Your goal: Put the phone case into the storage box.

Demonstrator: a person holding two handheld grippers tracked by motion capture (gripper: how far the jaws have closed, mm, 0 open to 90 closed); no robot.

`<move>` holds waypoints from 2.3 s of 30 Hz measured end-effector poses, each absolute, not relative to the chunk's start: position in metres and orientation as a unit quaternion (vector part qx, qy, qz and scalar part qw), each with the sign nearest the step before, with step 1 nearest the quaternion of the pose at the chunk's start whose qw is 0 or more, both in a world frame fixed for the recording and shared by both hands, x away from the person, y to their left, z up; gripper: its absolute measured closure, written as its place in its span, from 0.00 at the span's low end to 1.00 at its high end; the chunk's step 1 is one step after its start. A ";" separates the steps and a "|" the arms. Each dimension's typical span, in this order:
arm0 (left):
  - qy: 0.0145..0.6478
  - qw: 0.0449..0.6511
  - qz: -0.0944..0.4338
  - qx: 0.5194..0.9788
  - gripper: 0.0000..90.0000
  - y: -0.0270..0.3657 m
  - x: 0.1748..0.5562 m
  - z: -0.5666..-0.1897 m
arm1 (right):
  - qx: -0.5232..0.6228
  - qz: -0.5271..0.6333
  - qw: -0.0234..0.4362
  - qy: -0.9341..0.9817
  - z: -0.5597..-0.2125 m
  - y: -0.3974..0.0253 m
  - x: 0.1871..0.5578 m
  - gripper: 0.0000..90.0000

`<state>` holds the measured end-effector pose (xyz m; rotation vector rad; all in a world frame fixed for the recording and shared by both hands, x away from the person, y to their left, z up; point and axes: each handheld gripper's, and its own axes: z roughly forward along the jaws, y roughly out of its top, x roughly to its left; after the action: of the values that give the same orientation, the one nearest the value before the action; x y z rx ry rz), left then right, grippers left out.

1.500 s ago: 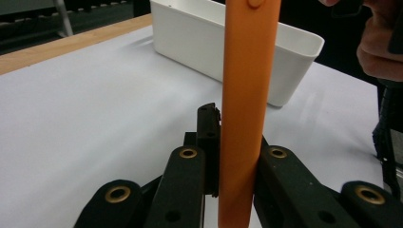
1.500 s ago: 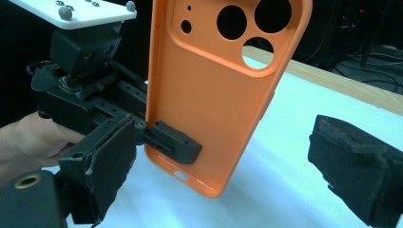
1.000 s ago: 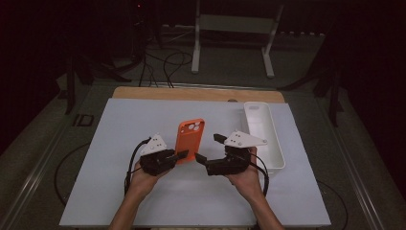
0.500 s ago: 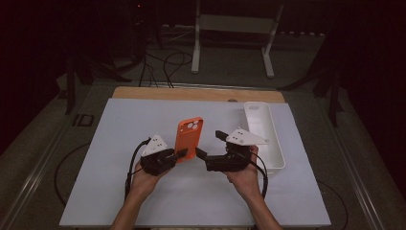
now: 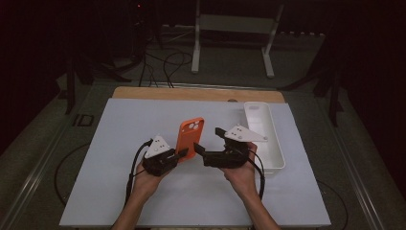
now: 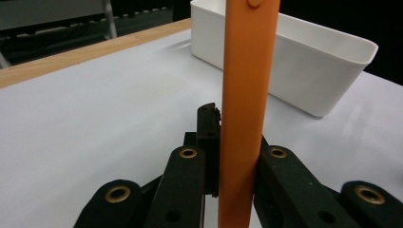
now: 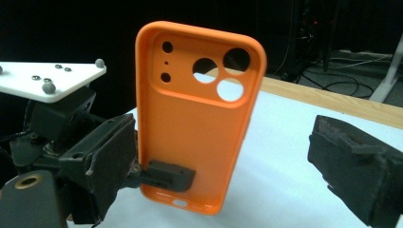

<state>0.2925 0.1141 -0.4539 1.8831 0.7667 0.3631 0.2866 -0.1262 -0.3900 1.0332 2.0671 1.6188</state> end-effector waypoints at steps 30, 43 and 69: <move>0.320 0.495 0.175 0.789 0.95 0.100 0.288 -0.459 | 0.408 0.567 0.150 0.700 -0.383 -0.106 0.298 0.10; 0.315 0.487 0.181 0.795 0.95 0.094 0.285 -0.461 | 0.435 0.562 0.144 0.689 -0.383 -0.101 0.303 0.10; 0.312 0.477 0.175 0.802 0.94 0.087 0.285 -0.467 | 0.454 0.545 0.138 0.691 -0.387 -0.102 0.309 0.18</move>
<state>0.2848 0.0873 -0.4669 1.9602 0.7633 0.4278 0.3095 -0.1019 -0.3869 1.3116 1.9987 1.5773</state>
